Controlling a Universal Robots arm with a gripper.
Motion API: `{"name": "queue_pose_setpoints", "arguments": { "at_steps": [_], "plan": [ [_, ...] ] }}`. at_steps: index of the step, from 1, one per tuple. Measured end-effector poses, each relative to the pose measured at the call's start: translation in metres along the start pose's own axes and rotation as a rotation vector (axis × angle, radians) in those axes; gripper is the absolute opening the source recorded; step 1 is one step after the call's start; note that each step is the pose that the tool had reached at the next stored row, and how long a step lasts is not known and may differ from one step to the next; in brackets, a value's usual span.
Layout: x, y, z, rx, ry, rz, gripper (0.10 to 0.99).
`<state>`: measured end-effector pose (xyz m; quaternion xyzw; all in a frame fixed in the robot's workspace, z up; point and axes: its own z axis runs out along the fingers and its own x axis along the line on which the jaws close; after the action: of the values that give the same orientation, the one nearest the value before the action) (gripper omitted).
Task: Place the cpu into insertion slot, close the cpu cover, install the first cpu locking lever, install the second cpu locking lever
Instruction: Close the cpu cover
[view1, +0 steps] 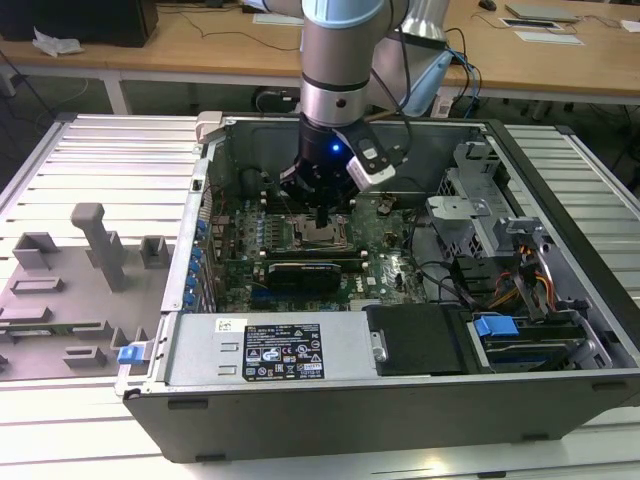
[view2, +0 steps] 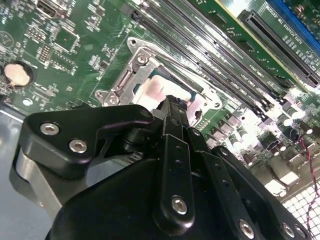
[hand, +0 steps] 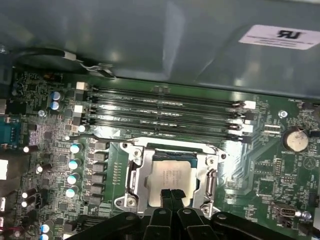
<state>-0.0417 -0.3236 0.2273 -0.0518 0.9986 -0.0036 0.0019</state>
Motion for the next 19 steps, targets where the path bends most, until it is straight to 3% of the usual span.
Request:
{"name": "queue_pose_setpoints", "arguments": {
  "at_steps": [4, 11, 19],
  "plan": [
    [0.008, -0.0009, 0.0033, 0.001, -0.0086, -0.004, 0.106],
    [0.0174, 0.0, 0.0076, 0.001, -0.0099, -0.016, 0.106],
    [0.0213, 0.0005, 0.0141, 0.001, -0.0124, -0.067, 0.106]
  ]
}}
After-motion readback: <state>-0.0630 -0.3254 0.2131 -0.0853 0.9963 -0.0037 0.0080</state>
